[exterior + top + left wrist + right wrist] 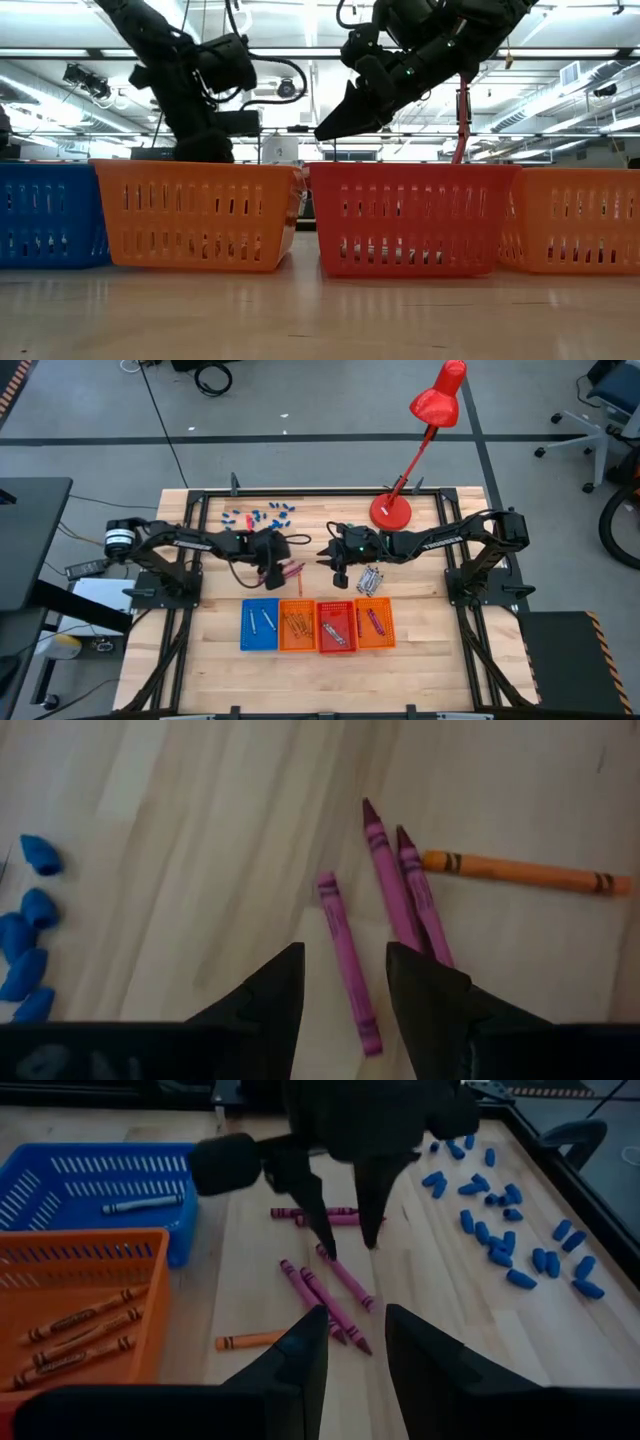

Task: Sort crayons
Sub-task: Put the red crayon into the right orange bin

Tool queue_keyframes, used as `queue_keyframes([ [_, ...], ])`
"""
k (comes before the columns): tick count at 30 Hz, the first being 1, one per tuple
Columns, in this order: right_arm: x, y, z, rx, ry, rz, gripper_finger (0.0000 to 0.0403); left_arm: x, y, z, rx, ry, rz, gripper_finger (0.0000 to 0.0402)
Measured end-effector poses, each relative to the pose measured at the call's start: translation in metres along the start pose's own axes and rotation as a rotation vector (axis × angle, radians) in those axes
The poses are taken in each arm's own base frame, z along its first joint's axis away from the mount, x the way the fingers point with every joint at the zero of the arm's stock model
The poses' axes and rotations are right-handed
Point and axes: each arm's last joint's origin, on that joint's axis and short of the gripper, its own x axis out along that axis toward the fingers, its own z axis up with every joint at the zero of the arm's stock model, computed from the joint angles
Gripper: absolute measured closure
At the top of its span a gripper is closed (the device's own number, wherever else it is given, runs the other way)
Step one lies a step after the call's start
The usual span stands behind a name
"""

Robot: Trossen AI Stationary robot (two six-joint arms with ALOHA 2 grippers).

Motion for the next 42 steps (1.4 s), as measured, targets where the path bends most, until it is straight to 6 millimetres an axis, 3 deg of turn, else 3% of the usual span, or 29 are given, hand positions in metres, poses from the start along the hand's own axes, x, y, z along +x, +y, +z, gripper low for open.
queue_keyframes([
  [16,0.0,0.0,-0.001,-0.001,0.008,0.005,0.0296,0.035,0.007,-0.007,-0.03,0.089,-0.056,0.0252],
  [26,0.0,0.0,-0.001,0.0,0.012,0.005,0.0296,0.037,0.012,-0.01,-0.038,0.11,-0.101,0.0379],
  [31,0.0,0.0,-0.002,-0.001,0.02,0.006,0.0297,0.037,0.013,-0.01,-0.042,0.112,-0.105,0.0379],
  [36,0.0,0.0,-0.002,-0.001,0.025,0.006,0.0297,0.028,0.014,-0.01,-0.056,0.099,-0.104,0.0372],
  [42,0.0,0.0,-0.004,-0.001,0.036,0.003,0.0297,-0.006,0.017,-0.003,-0.106,0.015,-0.107,0.0376],
])
